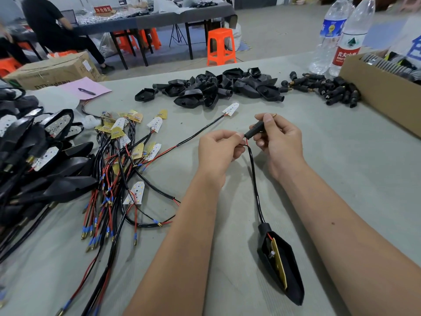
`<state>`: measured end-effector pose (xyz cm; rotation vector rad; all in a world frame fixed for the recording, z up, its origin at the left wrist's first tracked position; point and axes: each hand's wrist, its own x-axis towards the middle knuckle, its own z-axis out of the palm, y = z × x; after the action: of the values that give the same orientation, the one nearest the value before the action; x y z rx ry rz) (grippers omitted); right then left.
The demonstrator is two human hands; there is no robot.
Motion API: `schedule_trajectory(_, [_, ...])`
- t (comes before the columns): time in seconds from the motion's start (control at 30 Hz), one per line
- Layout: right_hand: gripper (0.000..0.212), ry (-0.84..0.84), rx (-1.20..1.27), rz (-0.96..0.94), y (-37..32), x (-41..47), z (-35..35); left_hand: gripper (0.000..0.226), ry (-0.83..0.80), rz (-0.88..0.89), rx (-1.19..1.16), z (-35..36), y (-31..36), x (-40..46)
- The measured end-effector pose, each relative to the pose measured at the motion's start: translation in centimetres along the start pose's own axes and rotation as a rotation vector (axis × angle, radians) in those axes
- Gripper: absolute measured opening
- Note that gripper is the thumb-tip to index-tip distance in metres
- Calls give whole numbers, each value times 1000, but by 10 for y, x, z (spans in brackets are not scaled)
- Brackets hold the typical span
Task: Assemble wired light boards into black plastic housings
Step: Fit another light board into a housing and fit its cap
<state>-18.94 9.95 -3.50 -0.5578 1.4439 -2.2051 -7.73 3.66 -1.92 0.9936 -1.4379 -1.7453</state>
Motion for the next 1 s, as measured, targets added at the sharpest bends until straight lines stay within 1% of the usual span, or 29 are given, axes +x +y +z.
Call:
schedule_trajectory(0.03, [23,17,-3,-7,0,-1,1,8,17,-23,-6,0,0,1])
schedule_trajectory(0.1, [22,43,-4,-25,0,-2,2,12,41,-61,2,-2,1,3])
schedule_trajectory(0.2, [22,54,-11,-43,-1,-3,3,15,40,-82,32,-3,1,5])
schedule_trajectory(0.43, [22,-29,-33,-28,0,-2,2,11,14,-23,91,-3,0,2])
schedule_trajectory(0.53, [21,2,-15,-12,1,0,0,13,-10,12,117,1,0,-1])
schedule_trajectory(0.6, [21,46,6,-12,1,1,0,14,-18,4,106,3,1,-2])
schedule_trajectory(0.7, [20,87,2,-32,0,0,1,12,37,-12,102,5,0,0])
schedule_trajectory(0.83, [19,71,-24,-51,-1,-2,3,15,108,-12,135,5,-4,0])
schedule_trajectory(1.0, [19,32,-36,-18,-1,-2,2,16,77,41,175,3,-5,-1])
